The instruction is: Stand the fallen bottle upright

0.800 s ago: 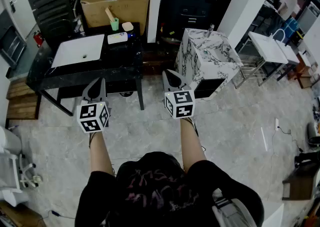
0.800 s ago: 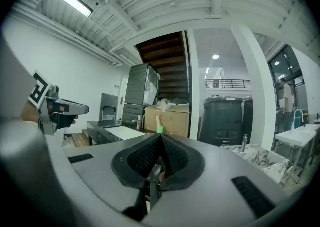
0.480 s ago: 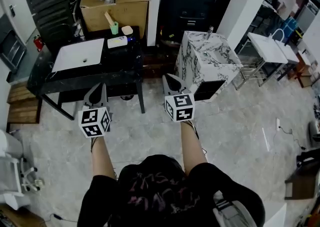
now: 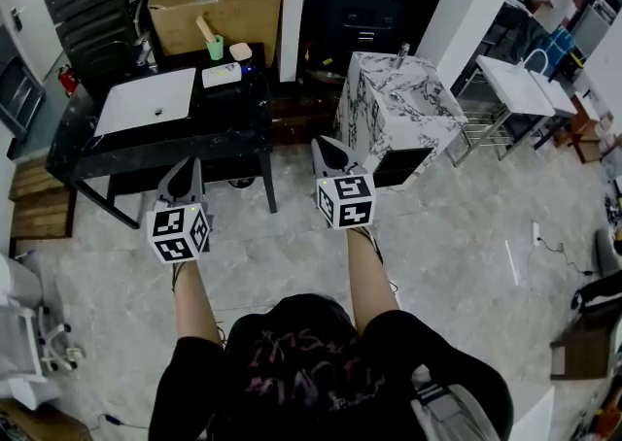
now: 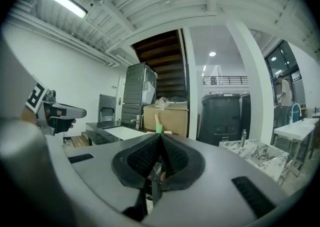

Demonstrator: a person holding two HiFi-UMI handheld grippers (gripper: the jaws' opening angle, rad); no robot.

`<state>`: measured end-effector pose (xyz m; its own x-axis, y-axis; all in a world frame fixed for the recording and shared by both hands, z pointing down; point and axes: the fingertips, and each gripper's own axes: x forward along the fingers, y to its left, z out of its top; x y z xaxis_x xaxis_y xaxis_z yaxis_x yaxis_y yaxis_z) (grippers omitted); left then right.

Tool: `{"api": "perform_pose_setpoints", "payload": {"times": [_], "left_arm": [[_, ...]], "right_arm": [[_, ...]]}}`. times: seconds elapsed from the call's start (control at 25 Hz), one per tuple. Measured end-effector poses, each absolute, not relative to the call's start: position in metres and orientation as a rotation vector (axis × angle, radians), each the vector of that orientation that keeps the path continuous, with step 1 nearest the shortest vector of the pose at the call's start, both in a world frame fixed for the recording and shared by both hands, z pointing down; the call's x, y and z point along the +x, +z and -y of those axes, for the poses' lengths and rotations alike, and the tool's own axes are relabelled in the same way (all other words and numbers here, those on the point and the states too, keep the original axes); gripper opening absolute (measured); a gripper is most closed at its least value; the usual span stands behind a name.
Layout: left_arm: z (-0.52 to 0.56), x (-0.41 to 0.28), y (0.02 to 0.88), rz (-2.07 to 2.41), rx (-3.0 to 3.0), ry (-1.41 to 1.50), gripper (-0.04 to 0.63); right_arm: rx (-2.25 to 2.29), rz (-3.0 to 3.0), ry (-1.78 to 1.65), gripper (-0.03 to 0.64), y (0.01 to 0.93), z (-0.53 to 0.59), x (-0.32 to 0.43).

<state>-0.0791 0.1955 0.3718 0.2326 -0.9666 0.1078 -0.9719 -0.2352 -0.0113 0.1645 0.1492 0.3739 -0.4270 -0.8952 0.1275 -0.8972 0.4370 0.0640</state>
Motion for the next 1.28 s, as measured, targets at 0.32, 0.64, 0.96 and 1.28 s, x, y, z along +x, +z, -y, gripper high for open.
{"api": "perform_pose_setpoints", "payload": {"times": [0.32,0.64,0.96,1.28], "left_arm": [[-0.191,-0.085,0.377,1.886,2.424,0.155,0.017],[-0.166,-0.094,0.382,1.87,2.429,0.171,0.017],[-0.126,-0.105,0.393,1.867,2.43,0.192,0.017],[-0.059,-0.118,0.405,1.86,2.414,0.234,0.017]], "right_arm": [[1.608,2.502,0.019,0.014,0.381,-0.144,0.16],[1.62,2.489,0.042,0.012,0.389,-0.119,0.15],[1.631,2.494,0.066,0.012,0.401,-0.077,0.138],[1.617,2.504,0.102,0.012,0.414,-0.008,0.12]]}}
